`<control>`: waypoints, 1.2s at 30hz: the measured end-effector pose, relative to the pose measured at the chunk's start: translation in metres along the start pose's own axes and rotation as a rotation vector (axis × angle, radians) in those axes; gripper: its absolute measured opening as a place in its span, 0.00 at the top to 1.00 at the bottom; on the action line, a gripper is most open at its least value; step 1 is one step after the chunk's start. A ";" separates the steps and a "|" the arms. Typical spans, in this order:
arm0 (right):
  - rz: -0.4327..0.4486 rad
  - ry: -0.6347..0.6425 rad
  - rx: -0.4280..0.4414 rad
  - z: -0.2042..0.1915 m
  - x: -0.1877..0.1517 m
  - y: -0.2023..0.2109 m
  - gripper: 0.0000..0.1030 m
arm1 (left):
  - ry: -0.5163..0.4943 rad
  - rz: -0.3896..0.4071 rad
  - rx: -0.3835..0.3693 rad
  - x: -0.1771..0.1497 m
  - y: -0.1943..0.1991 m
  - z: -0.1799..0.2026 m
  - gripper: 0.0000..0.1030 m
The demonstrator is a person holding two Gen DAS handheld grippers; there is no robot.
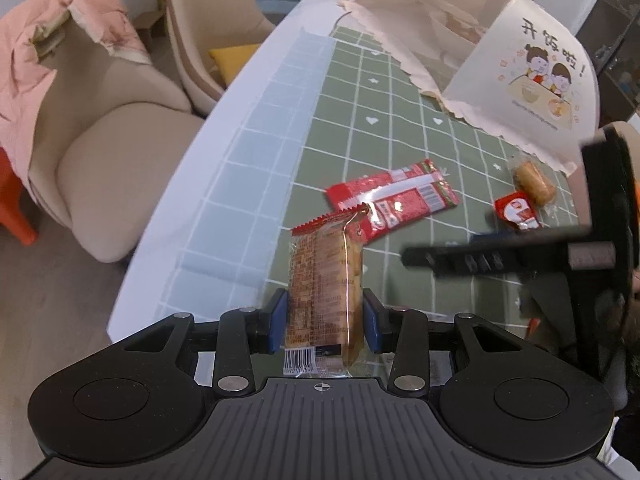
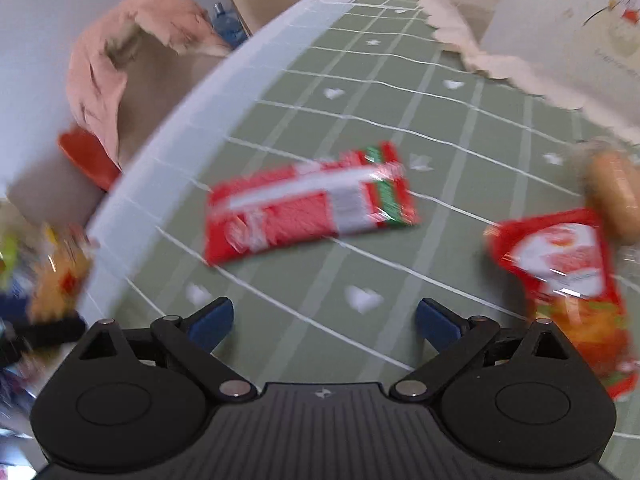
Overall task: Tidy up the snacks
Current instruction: 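Grasp the red-and-white stick packets with the right tool while the left tool holds the bread slice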
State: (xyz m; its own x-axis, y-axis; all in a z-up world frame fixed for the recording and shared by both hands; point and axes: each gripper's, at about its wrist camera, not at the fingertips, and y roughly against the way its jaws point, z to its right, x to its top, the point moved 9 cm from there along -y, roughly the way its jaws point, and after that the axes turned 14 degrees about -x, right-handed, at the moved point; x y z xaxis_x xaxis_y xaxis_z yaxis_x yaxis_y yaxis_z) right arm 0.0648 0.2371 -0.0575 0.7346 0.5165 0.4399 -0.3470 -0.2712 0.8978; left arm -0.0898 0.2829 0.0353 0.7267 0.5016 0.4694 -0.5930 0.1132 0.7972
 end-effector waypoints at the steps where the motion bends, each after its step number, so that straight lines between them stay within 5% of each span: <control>1: 0.015 -0.015 -0.025 -0.006 0.009 -0.006 0.04 | 0.003 0.000 0.005 0.001 0.001 -0.003 0.58; 7: 0.064 -0.101 -0.165 -0.020 0.058 -0.034 0.00 | 0.017 -0.002 0.030 0.002 0.003 -0.019 0.58; 11: 0.118 0.019 -0.222 -0.033 0.067 -0.043 0.00 | 0.028 -0.014 0.031 0.001 -0.001 -0.027 0.58; 16: 0.141 0.166 -0.160 -0.025 0.034 -0.028 0.01 | 0.088 -0.031 -0.014 -0.008 -0.012 -0.035 0.58; 22: 0.119 0.194 -0.155 0.017 -0.002 -0.009 0.00 | 0.109 -0.061 -0.064 -0.023 -0.027 -0.026 0.58; 33: 0.165 0.223 -0.120 -0.024 0.050 -0.036 0.00 | 0.100 -0.105 -0.092 -0.028 -0.038 -0.025 0.58; 35: 0.152 0.222 -0.116 -0.031 0.053 -0.035 0.05 | 0.099 -0.101 -0.090 -0.025 -0.038 -0.024 0.58; 36: 0.160 0.243 -0.121 -0.035 0.051 -0.031 0.18 | 0.101 -0.100 -0.091 -0.024 -0.039 -0.024 0.58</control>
State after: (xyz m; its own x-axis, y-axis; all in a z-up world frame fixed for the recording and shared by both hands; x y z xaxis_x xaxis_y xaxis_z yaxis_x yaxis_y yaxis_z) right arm 0.0926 0.3004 -0.0621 0.5093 0.6583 0.5543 -0.5246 -0.2731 0.8064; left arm -0.0932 0.2871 -0.0161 0.7479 0.5670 0.3451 -0.5517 0.2418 0.7982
